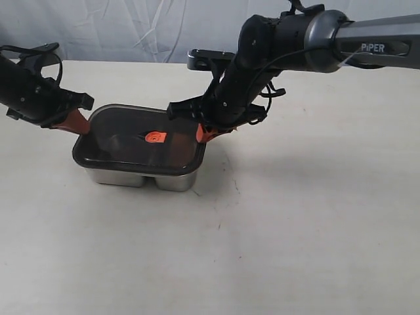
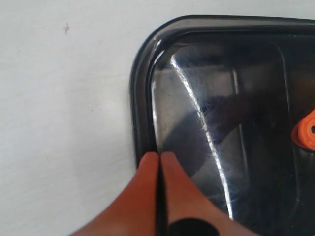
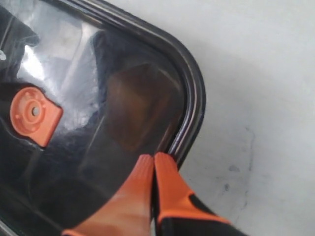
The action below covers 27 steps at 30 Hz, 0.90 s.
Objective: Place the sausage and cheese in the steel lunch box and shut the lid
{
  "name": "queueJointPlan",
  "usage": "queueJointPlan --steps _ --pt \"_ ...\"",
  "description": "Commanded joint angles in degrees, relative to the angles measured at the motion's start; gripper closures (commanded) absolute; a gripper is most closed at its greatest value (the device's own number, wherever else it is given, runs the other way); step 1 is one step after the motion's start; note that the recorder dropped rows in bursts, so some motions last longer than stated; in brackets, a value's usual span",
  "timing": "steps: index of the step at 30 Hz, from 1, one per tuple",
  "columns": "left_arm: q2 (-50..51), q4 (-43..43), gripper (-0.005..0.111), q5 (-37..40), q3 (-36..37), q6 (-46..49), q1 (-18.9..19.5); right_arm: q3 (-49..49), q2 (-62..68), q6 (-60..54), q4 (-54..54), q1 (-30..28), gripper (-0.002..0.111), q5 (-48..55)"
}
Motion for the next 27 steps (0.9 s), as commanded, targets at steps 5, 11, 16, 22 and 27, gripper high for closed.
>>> queueJointPlan --steps 5,11,16,22,27 --pt "-4.0 1.0 0.107 0.3 -0.8 -0.1 0.0 1.1 -4.1 0.6 -3.9 0.1 0.109 -2.0" --pt "-4.6 0.2 0.107 2.7 -0.8 -0.1 -0.1 1.1 -4.1 0.6 -3.6 1.6 0.109 0.1" --pt "-4.6 0.5 0.107 3.8 -0.8 -0.6 -0.1 1.2 -4.1 0.6 -3.6 3.3 0.109 0.4" --pt "-3.4 0.6 0.107 4.2 0.0 -0.6 -0.1 1.2 -3.9 0.6 -4.2 4.4 0.109 1.6" --pt "-1.9 0.6 0.107 4.0 0.4 -0.6 -0.1 1.3 -3.6 1.1 -4.3 4.7 0.109 2.4"
